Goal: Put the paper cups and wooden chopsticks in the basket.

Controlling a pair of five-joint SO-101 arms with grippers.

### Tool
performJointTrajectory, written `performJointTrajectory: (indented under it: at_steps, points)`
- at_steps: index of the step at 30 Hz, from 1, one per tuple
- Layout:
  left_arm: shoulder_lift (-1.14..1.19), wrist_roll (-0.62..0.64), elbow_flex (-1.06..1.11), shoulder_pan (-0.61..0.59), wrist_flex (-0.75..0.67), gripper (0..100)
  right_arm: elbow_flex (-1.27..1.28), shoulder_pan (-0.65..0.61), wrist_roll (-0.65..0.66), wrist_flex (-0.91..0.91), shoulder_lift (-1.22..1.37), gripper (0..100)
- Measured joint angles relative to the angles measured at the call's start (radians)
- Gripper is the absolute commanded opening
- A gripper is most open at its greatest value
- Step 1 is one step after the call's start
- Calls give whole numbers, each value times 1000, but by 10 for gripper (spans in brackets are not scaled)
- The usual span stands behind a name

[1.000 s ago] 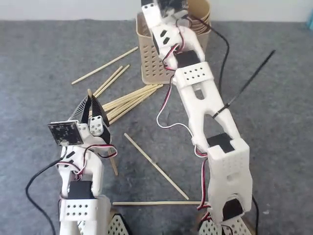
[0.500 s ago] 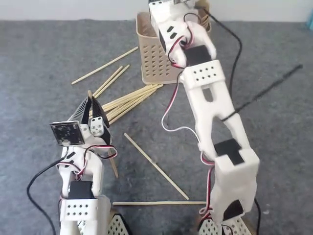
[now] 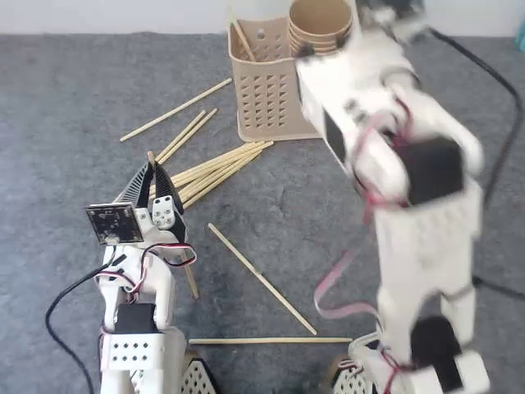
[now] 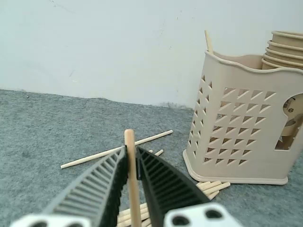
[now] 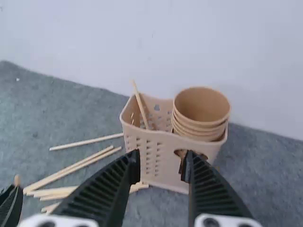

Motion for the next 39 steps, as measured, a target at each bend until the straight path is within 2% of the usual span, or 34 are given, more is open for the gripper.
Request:
performJointTrajectory:
  at_steps: [4, 8, 10, 15, 20, 25, 32, 35, 39]
  points:
    - [-2, 0, 0, 0, 0, 13, 15, 51, 0, 247, -104, 147]
    - [-2, 0, 0, 0, 0, 13, 224, 206, 0, 272, -181, 62]
    - [-2, 0, -9, 0, 0, 13, 388, 273, 0, 253, -218, 57]
    - [-2, 0, -86, -14, 0, 13, 879, 315, 35, 81, -364, 56]
    - [-2, 0, -175, -9, 0, 13, 1393, 324, 49, -212, -594, 58]
    - [-2, -2, -245, 64, -21, 13, 1801, 313, 106, -494, -724, 56]
    - [-3, -141, -278, 229, -262, 13, 1932, 245, 124, -626, -690, 54]
    - [12, -157, -325, 282, -284, 13, 1932, 250, 124, -661, -640, 54]
    - [175, -161, -466, 295, -293, 13, 1932, 245, 124, -694, -592, 54]
